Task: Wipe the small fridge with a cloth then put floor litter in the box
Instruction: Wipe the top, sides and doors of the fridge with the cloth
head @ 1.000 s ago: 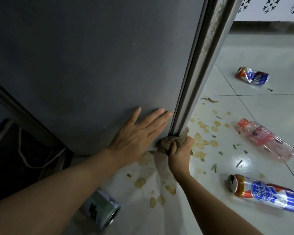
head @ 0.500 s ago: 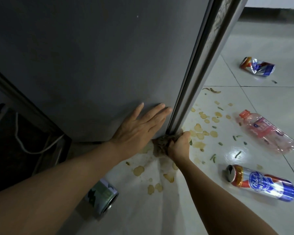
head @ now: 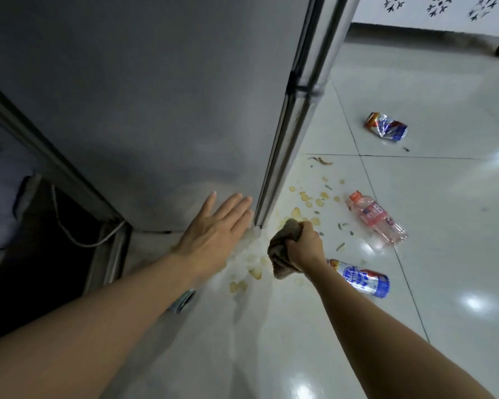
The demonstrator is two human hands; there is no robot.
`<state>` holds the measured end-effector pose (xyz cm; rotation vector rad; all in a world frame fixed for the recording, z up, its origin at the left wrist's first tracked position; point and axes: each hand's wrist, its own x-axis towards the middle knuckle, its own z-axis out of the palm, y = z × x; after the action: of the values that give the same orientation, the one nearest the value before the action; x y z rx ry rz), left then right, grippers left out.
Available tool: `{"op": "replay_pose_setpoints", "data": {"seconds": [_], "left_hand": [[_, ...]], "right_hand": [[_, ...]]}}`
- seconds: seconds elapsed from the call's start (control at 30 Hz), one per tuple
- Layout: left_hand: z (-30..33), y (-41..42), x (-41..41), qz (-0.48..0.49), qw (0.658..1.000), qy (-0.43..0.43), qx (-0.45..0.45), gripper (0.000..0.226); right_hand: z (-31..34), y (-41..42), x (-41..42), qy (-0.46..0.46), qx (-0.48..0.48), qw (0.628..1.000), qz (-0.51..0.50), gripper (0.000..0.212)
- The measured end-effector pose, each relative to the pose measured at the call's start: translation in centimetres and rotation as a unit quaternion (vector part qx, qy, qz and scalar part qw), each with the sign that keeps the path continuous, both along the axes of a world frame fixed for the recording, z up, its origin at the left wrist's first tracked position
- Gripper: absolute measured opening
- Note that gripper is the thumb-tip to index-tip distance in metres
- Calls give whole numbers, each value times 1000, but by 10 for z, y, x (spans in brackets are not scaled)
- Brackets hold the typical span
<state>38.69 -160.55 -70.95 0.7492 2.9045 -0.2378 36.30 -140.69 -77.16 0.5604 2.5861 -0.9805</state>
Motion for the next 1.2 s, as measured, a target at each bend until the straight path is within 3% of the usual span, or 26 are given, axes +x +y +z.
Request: {"op": "replay_pose_setpoints", "data": {"seconds": [0.37,0.63,0.93,1.2], "left_hand": [[248,47,25,44,994,-42,87,88],[394,93,11,60,989,-40,127,90],[492,156,-19,129,983,-10,132,82],[536,187,-57,216,962,-32,166,79]], "right_hand": [[259,39,33,23,-48,998,-19,50],[418,84,38,46,-68,996,-31,35],[524,152,15,89,-86,992,38,36],[567,185,-43,105,-83,985,112,34]]}}
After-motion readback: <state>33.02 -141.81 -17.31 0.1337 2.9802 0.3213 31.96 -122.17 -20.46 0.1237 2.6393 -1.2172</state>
